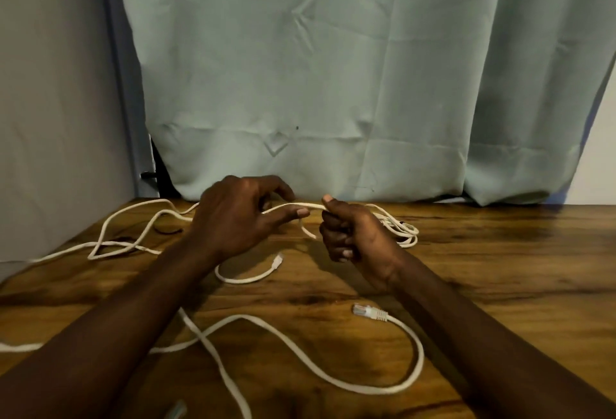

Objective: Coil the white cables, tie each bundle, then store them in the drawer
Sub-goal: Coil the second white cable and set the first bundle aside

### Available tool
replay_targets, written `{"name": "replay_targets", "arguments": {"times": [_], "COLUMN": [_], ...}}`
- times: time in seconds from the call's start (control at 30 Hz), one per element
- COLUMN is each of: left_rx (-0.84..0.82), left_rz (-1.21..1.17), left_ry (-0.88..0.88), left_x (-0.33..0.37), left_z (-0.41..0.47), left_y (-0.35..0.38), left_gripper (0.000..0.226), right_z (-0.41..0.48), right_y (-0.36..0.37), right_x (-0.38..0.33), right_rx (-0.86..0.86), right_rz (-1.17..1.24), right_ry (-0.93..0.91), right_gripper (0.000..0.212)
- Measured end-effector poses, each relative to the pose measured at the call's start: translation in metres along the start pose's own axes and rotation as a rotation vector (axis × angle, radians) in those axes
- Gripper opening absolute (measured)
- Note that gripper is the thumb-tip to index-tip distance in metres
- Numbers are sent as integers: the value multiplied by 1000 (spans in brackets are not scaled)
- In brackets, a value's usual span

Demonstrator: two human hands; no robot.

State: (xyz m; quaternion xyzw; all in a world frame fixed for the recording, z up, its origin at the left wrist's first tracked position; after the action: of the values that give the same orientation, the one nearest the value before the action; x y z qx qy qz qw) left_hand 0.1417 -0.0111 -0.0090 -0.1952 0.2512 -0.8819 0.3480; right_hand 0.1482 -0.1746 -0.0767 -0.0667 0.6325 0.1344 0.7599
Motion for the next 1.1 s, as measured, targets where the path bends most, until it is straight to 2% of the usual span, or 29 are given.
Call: {"name": "replay_targets", "arguments": {"times": [0.17, 0.33, 0.47, 0.63, 0.73, 0.87, 1.0, 1.1], "left_rx": [44, 258, 355, 362, 242, 52, -28, -154], "left_rz": [-87, -134, -148, -120, 19, 129, 9, -85], "left_ry": [30, -89, -217, -267, -179, 101, 192, 179], "left_x": [-16, -32, -52, -53, -42, -8, 14, 19], "left_z": [1, -4, -10, -14, -16, -16, -15, -15], "left_y": [-13, -23, -36, -33, -15, 14, 26, 40], "left_gripper": [43, 35, 34, 32, 24, 23, 32, 41], "right_z": [-4, -14, -14, -10, -6, -2, -6, -9], "right_y": [-5, 24, 36, 35, 20, -19, -52, -77], "right_x": [4, 6, 13, 20, 9, -10, -20, -19], "right_rx": [-120, -401, -392, -343, -272, -37, 171, 386], "right_rz": [337, 470, 479, 525, 631, 783, 850, 851], "right_ry": [96, 215, 267, 261, 171, -11, -128, -170], "right_gripper": [52, 48, 41, 40, 40, 37, 32, 42]}}
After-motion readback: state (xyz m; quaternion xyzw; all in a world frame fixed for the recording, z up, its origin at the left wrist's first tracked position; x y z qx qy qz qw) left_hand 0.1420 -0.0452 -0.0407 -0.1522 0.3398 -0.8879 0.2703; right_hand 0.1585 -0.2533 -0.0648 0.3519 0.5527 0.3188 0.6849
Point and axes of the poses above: each hand's wrist, its own z-axis towards the middle knuckle, its own y-axis out of the palm, x = y × z, the point moved 8 cm from there along z, towards the middle knuckle, and after that the axes turned 1 degree about -x, right-handed, at the moved point
